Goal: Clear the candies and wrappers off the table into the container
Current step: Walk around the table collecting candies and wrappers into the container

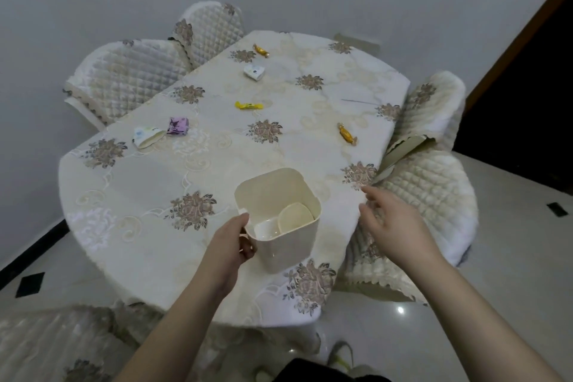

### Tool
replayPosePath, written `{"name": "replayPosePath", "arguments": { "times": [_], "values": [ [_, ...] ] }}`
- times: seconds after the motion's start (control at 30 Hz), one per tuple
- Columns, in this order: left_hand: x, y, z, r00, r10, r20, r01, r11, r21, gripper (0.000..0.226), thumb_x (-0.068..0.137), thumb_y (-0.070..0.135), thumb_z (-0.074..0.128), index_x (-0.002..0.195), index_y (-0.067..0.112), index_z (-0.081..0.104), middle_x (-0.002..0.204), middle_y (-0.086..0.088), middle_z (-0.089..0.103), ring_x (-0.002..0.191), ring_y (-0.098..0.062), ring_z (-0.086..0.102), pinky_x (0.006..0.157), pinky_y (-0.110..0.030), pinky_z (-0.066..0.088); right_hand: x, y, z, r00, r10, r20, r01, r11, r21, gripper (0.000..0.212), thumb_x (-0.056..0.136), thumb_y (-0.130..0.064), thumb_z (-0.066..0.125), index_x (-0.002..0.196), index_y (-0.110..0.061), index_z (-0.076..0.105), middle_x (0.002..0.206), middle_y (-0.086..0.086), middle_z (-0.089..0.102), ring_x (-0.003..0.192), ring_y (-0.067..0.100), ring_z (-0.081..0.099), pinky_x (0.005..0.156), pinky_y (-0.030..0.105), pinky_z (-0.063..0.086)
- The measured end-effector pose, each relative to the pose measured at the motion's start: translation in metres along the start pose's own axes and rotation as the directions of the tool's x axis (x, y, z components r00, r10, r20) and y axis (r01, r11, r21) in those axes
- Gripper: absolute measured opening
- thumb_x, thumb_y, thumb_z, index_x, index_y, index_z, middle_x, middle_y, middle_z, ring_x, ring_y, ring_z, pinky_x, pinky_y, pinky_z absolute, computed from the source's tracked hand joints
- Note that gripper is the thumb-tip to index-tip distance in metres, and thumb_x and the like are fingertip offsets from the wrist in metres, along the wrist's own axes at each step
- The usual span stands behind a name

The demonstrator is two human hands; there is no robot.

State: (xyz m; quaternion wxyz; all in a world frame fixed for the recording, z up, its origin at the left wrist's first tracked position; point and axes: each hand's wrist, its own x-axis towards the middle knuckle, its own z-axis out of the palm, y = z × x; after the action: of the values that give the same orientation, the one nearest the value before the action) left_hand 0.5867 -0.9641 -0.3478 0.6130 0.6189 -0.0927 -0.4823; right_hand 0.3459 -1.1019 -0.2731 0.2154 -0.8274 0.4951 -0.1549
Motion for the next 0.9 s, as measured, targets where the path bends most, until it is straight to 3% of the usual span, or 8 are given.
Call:
{"name": "replayPosePath", "arguments": {
  "times": [0.13,0.3,0.6,0.77,0.9],
  "values": [
    [0.000,0.002,0.026,0.999,-0.004,0.042,0.002,0.999,0.042,0.020,0.090,0.033,0.057,0.082,0.016,0.060,0.051,0.009,0.046,0.041,-0.008,0.037,0.059,-0.030,0.041,0.002,0.021,-0.010,1.000,0.013,-0.015,-0.013,0.999,-0.040,0.044,0.094,-0.033,0.052,0.136,-0.020,0.051,0.119,0.003,0.063,0.109,0.018,0.056,0.091,0.032,0.043],
    [-0.003,-0.002,0.060,0.990,0.075,0.123,-0.097,0.979,0.182,0.026,0.098,0.026,0.054,0.078,0.010,0.053,0.049,0.005,0.044,0.044,-0.008,0.039,0.062,-0.032,0.039,0.006,0.054,-0.026,0.999,0.013,-0.052,-0.015,0.999,-0.046,0.043,0.095,-0.033,0.052,0.136,-0.020,0.051,0.132,0.000,0.059,0.121,0.019,0.052,0.097,0.033,0.042],
    [-0.009,-0.004,0.166,0.979,0.141,0.146,-0.179,0.938,0.297,0.028,0.098,0.025,0.052,0.072,0.014,0.049,0.053,0.003,0.042,0.050,-0.011,0.040,0.060,-0.030,0.038,0.023,0.141,-0.077,0.994,-0.096,-0.059,0.085,0.983,-0.162,0.043,0.095,-0.033,0.050,0.136,-0.018,0.050,0.130,0.003,0.058,0.119,0.025,0.052,0.095,0.038,0.042],
    [-0.020,-0.016,0.235,0.971,0.195,0.137,-0.229,0.925,0.302,0.040,0.075,0.045,0.062,0.080,0.006,0.056,0.054,0.000,0.039,0.048,-0.014,0.036,0.046,-0.027,0.034,0.029,0.197,-0.116,0.980,-0.199,-0.018,0.189,0.954,-0.233,0.044,0.094,-0.034,0.049,0.135,-0.019,0.051,0.131,0.002,0.057,0.118,0.024,0.052,0.095,0.038,0.042],
    [-0.025,-0.027,0.277,0.973,0.213,0.085,-0.229,0.925,0.303,0.043,0.072,0.048,0.063,0.082,0.006,0.059,0.054,0.001,0.040,0.048,-0.013,0.036,0.046,-0.028,0.033,0.030,0.244,-0.144,0.977,-0.214,0.025,0.213,0.942,-0.260,0.046,0.094,-0.037,0.047,0.137,-0.020,0.047,0.131,0.000,0.055,0.117,0.023,0.052,0.095,0.038,0.042]
  ]
}}
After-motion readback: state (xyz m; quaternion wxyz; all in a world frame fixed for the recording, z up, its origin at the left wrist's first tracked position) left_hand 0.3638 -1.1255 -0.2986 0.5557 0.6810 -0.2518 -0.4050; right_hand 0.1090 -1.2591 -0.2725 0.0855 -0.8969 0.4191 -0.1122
